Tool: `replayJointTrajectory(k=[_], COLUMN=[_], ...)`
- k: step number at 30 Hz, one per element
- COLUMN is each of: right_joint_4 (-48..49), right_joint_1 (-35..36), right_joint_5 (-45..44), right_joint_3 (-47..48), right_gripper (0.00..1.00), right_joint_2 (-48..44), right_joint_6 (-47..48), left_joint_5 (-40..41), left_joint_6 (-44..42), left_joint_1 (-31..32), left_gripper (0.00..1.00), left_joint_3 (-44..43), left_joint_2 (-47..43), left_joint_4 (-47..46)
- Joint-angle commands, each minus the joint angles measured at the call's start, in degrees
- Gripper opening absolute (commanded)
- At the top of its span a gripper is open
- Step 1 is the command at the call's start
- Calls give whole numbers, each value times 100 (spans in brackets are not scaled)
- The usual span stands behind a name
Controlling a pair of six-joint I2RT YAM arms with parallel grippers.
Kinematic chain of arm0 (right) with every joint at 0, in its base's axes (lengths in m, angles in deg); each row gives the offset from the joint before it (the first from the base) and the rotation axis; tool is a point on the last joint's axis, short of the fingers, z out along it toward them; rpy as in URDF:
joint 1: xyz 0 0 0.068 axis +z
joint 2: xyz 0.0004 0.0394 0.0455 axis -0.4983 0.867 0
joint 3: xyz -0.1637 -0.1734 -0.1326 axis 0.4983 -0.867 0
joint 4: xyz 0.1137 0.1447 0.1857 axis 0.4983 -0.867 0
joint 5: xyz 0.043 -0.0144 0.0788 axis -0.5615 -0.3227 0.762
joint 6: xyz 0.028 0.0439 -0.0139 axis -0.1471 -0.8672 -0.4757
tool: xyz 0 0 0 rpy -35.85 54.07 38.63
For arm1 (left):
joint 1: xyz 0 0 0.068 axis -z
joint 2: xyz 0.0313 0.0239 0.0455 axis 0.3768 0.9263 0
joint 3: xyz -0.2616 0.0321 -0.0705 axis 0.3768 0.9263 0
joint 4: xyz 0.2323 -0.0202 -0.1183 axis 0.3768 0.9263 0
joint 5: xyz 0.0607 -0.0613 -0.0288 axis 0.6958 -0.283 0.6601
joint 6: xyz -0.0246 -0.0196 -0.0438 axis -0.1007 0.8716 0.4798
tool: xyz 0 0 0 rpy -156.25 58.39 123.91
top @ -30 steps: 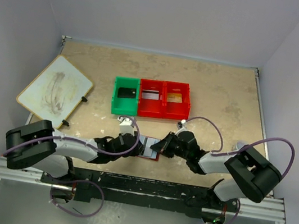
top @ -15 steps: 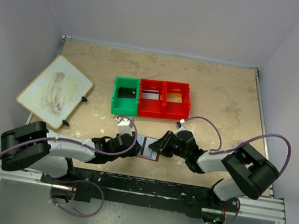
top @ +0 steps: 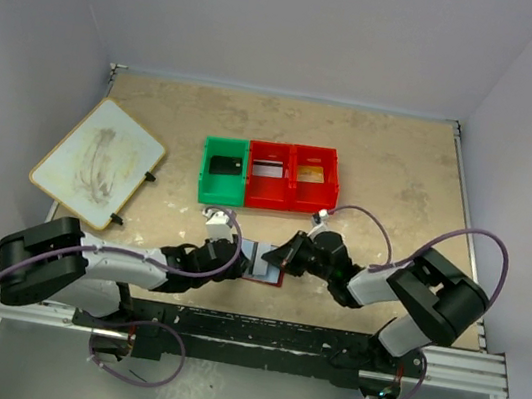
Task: Take the credit cards out of the card holder
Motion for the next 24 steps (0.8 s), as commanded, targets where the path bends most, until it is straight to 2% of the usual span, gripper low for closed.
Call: replayJointTrajectory(k=[1,8,18,20,24], right_joint_4=[-470,-942,-264,-230,-153], right_joint_1=[3,3,3,3,3], right_joint_5=[-143,-238,157,182,9], right_joint_3=[-107,-154,-8,50,-23], right_gripper=[0,0,14,14,7], right_joint_2=[-518,-1032,-238,-157,-254], right_joint_6=[127,236,171,167,102], left_joint_5=[237,250,179,158,156], left_joint_6=[56,30,-168,-152,-144], left_joint_1=[13,12,12,13,13], left_gripper=[16,16,16,16,15], left_joint_3=[163,184,-96,-91,-91], left_joint_2=[-143,-249,-96,-67,-47], left_joint_4=[318,308,591,572,571])
